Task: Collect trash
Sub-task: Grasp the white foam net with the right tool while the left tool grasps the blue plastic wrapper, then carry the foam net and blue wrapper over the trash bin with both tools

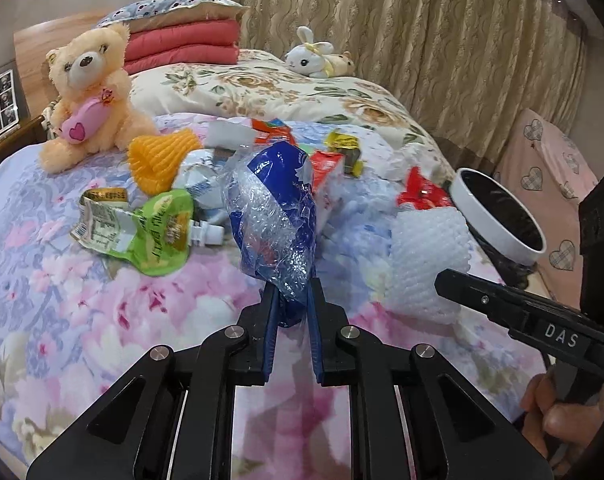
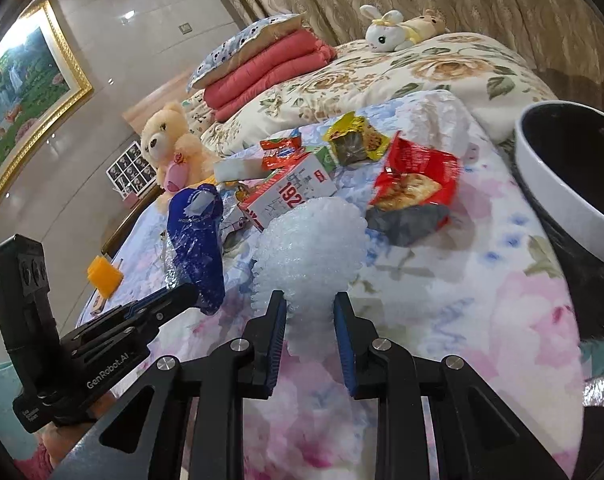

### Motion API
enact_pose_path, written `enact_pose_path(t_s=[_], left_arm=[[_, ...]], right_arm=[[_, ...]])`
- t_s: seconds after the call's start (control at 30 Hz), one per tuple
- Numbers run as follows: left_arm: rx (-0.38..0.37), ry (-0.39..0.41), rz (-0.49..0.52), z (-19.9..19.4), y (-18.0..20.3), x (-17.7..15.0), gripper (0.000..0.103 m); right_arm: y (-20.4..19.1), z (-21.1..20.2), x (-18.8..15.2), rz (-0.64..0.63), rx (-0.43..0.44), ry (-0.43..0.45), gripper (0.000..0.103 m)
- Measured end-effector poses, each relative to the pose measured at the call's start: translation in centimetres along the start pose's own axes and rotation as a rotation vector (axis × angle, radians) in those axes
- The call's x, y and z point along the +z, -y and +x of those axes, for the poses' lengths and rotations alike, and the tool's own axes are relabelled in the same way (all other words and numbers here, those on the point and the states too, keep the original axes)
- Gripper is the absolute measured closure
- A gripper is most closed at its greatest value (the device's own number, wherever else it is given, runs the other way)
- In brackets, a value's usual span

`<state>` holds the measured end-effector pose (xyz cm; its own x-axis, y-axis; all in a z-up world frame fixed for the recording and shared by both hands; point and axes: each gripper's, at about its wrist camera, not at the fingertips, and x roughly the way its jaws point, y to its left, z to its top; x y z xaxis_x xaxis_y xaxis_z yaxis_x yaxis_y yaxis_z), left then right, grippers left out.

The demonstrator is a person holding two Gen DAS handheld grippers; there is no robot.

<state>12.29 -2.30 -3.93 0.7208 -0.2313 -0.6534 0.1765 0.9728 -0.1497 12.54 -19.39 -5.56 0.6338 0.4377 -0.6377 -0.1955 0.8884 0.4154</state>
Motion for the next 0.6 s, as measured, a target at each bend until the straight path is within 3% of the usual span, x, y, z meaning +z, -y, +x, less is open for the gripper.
enact_pose_path(t_s=[0.6], left_arm=[[-0.193, -0.025, 0.117, -0.1, 8.5, 0.5, 0.091]], right_arm=[[5.7, -7.3, -0.2, 0.090, -0.120, 0.114, 0.079]])
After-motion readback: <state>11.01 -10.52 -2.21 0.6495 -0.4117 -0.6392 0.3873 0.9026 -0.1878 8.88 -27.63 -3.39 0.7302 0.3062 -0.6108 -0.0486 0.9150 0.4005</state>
